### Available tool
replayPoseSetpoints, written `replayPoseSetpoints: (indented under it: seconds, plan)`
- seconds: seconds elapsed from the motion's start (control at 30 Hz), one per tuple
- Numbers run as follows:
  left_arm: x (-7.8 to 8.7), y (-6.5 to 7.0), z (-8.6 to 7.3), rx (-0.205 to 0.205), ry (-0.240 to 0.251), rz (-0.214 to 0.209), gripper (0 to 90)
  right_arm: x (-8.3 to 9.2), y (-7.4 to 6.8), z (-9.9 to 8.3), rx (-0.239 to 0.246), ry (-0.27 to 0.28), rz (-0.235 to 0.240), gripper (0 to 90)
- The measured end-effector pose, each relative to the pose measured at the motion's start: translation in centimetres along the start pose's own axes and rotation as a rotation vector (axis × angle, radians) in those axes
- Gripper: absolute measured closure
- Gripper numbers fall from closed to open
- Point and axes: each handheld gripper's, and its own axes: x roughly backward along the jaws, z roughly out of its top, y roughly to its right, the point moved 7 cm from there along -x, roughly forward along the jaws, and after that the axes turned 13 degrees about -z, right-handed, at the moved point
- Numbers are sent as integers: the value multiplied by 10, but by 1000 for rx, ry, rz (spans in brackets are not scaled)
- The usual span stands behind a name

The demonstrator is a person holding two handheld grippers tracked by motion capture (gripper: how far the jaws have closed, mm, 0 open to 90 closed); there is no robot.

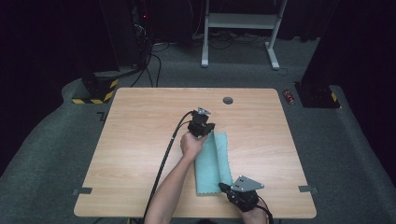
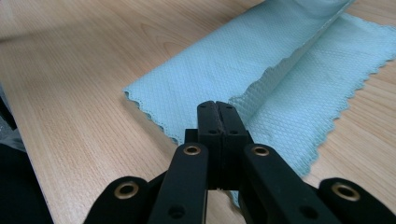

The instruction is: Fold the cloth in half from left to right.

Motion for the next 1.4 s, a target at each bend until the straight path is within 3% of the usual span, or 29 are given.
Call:
replayPoseSetpoints:
  seconds: [0.53,1.07,1.4]
  plan:
    - [-28,10,1,-21,-33,-17,900,7,15,-14,-43,-22,-36,900]
    - [-44,11,-3,-37,-76,20,900,8,25,-22,-66,-45,-51,898]
    - [-52,12,-6,-41,-86,19,900,7,28,-24,-68,-63,-54,893]
